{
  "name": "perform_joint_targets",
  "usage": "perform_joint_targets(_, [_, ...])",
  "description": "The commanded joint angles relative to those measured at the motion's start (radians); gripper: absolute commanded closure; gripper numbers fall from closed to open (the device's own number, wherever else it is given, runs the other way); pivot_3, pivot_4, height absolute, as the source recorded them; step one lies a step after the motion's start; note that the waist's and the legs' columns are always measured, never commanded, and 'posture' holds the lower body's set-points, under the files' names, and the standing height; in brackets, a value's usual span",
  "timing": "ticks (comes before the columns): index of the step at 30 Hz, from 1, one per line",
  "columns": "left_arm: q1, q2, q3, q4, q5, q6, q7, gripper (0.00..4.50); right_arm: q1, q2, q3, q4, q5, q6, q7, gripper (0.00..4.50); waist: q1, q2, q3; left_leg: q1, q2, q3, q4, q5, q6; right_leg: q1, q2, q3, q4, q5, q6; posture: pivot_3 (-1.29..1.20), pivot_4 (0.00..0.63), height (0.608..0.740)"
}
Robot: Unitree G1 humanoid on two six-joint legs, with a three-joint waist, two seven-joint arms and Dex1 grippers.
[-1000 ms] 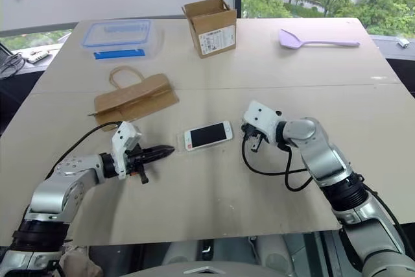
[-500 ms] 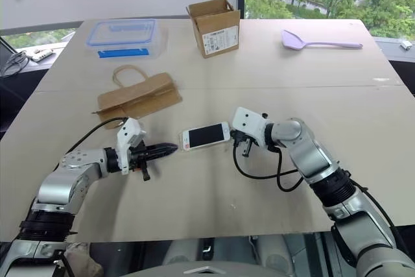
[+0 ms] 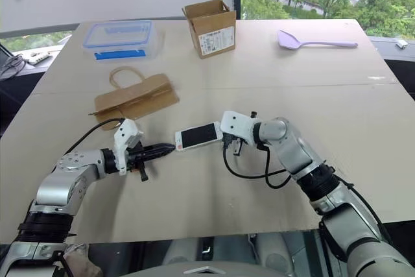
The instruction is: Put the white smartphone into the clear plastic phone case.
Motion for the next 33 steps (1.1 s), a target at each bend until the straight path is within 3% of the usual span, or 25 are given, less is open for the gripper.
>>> perform_joint_targets(1, [-0.002, -0.013, -0.027, -0.006, 0.003, -0.004, -0.003, 4.38, -0.026, 0.041, 0.010, 0.013, 0.000, -0.094, -0.011, 4.50, 0.000, 0.000, 0.000, 0.000, 0.000, 0.000, 0.000, 0.000, 0.000, 0.000, 0.000, 0.000, 0.000, 0.000, 0.000, 0.00, 0.150, 0.740])
perform_joint_targets(13, [-0.028, -0.002, -0.054, -0.009, 0.020, -0.023, -0.056, 4.38, 0.042, 0.062, -0.012, -0.077, 0.077, -0.073, 0.109, 4.50, -0.001, 0.000, 0.000, -0.001, 0.000, 0.000, 0.000, 0.000, 0.000, 0.000, 0.000, 0.001, 0.000, 0.000, 0.000, 0.00, 0.150, 0.740])
perform_joint_targets(19, [-0.133, -0.004, -0.131, -0.027, 0.037, -0.051, -0.168, 4.38, 0.105, -0.029, -0.095, -0.229, 0.122, 0.022, 0.166, 4.50, 0.009, 0.000, 0.000, -0.003, -0.001, 0.000, 0.000, 0.000, 0.000, -0.001, -0.001, 0.000, -0.002, 0.000, 0.000, 0.00, 0.150, 0.740])
perform_joint_targets(26, [-0.259, -0.069, -0.223, 0.034, 0.075, -0.077, -0.227, 4.38, 0.258, -0.168, -0.173, -0.505, 0.154, 0.197, 0.163, 4.50, 0.014, 0.000, 0.001, -0.007, -0.002, 0.005, 0.000, 0.000, 0.000, -0.001, -0.001, -0.001, -0.006, 0.000, 0.001, 0.00, 0.150, 0.740])
perform_joint_targets(33, [-0.309, -0.089, -0.239, 0.139, 0.128, -0.133, -0.240, 4.38, 0.348, -0.241, -0.180, -0.587, 0.108, 0.275, 0.111, 4.50, 0.003, -0.001, 0.001, -0.005, -0.001, 0.003, 0.000, 0.000, 0.000, -0.002, 0.002, -0.001, -0.002, -0.002, 0.003, 0.00, 0.150, 0.740])
